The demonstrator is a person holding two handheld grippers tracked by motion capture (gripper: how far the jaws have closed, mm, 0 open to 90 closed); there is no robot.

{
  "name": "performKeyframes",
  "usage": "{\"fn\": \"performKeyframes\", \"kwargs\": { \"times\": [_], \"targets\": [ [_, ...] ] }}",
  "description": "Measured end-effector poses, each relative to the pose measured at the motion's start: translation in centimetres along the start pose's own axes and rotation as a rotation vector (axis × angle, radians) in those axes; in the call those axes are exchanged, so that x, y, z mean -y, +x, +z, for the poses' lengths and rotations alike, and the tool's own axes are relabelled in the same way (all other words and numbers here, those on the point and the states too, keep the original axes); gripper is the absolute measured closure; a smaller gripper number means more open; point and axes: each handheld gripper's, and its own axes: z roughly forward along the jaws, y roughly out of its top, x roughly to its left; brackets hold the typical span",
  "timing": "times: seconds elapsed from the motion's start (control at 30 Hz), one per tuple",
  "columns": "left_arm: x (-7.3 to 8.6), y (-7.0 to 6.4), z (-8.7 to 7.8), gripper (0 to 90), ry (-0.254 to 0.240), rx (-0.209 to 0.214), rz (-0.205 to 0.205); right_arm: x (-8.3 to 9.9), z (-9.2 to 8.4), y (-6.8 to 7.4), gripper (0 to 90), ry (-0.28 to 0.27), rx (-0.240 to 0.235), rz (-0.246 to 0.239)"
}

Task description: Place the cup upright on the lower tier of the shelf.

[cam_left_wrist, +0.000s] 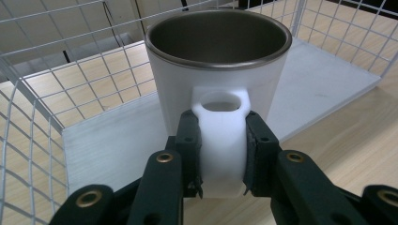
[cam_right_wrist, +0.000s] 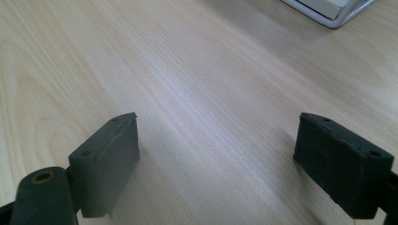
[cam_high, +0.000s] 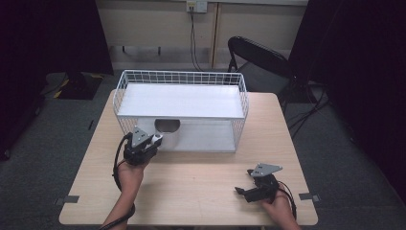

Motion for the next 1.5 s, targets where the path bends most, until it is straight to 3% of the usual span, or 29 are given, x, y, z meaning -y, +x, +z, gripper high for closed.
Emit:
{"fn": "performKeyframes", "kwargs": {
  "times": [0.1,0.2,0.23,0.63,1.5],
  "targets": [
    [0.0,0.0,0.1,72.1,0.002,-0.006,0.006,0.0,0.0,0.0,13.4,0.001,0.0,0.001],
    [0.0,-0.2,0.6,72.1,-0.004,-0.002,-0.012,0.0,0.0,0.0,13.4,0.001,0.0,0.001],
    [0.0,-0.1,0.6,72.1,0.007,-0.003,0.005,0.0,0.0,0.0,13.4,0.0,0.0,0.0],
    [-0.2,-0.5,1.7,72.1,0.01,-0.008,0.008,0.0,0.0,0.0,13.4,0.001,0.0,0.001],
    [-0.5,-1.2,3.6,72.1,0.001,-0.055,0.0,0.0,0.0,0.0,13.4,0.0,-0.001,0.001]
  ]
}}
